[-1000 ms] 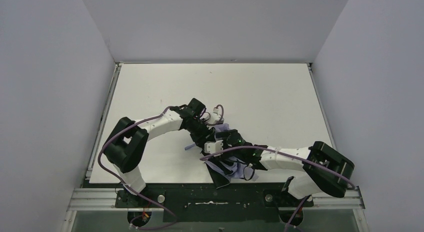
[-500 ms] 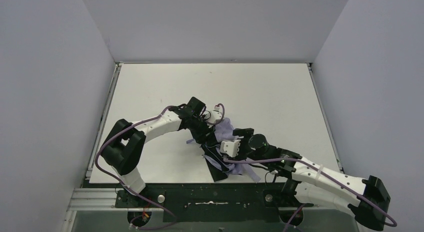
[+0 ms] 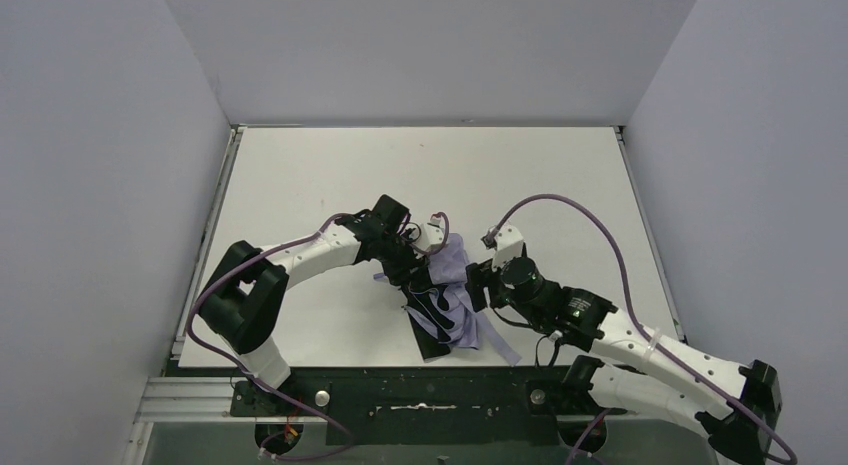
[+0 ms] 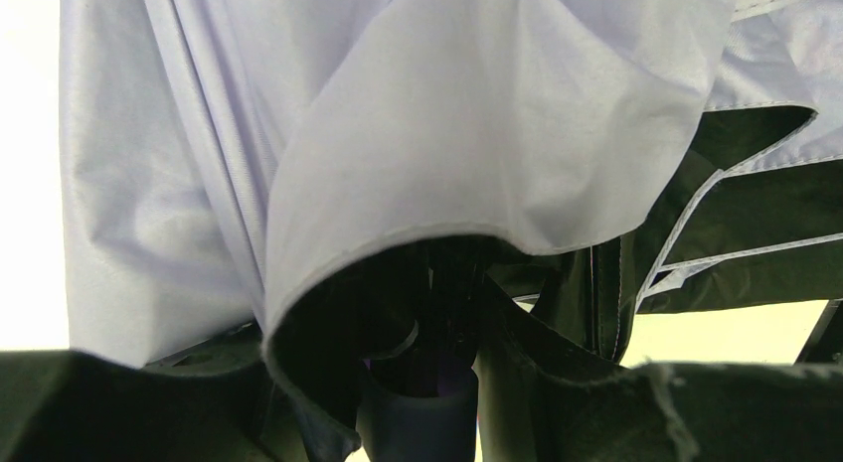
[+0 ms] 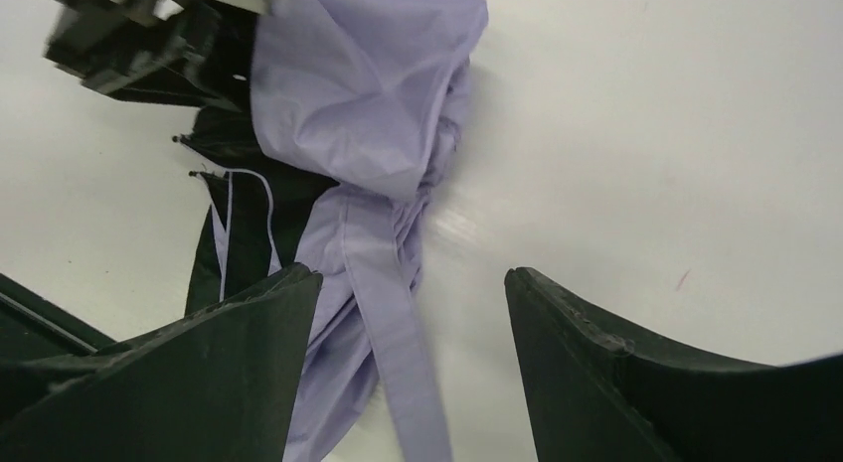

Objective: Put away the umbrella

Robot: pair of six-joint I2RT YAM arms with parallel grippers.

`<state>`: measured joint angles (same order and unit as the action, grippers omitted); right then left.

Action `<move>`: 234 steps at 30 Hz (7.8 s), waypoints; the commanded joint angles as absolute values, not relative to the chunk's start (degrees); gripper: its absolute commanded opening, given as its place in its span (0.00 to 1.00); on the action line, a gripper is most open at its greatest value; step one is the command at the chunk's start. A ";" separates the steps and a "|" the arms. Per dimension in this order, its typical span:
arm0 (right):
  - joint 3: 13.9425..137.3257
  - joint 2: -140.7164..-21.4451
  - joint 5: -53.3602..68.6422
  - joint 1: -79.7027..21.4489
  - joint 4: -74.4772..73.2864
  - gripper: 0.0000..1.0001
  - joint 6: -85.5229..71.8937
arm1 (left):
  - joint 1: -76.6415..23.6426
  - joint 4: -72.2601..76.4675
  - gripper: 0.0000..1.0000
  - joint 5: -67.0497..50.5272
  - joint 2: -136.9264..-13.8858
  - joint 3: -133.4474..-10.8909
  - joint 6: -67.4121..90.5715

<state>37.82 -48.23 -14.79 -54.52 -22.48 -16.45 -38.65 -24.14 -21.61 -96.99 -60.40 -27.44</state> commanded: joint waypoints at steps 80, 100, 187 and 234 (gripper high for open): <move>27.27 -40.18 26.02 -46.59 -24.50 0.00 -60.26 | -39.81 -15.09 0.00 -5.60 -97.99 -64.80 -29.79; 13.07 -42.51 17.16 -55.65 -19.84 0.00 -65.75 | -40.94 -12.95 0.00 -3.14 -98.19 -63.90 -31.48; 61.19 -101.59 40.83 -25.62 -39.47 0.77 19.32 | -58.06 19.16 0.00 5.38 -96.31 -37.09 -60.31; 50.16 -87.45 19.39 -38.79 -24.17 0.25 17.89 | -40.20 -2.28 0.61 -4.54 -55.41 -36.74 44.30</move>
<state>50.09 -87.39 24.25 -38.30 -26.13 16.91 -39.97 -8.05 -0.30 -51.62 -34.72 25.98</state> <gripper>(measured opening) 0.417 0.617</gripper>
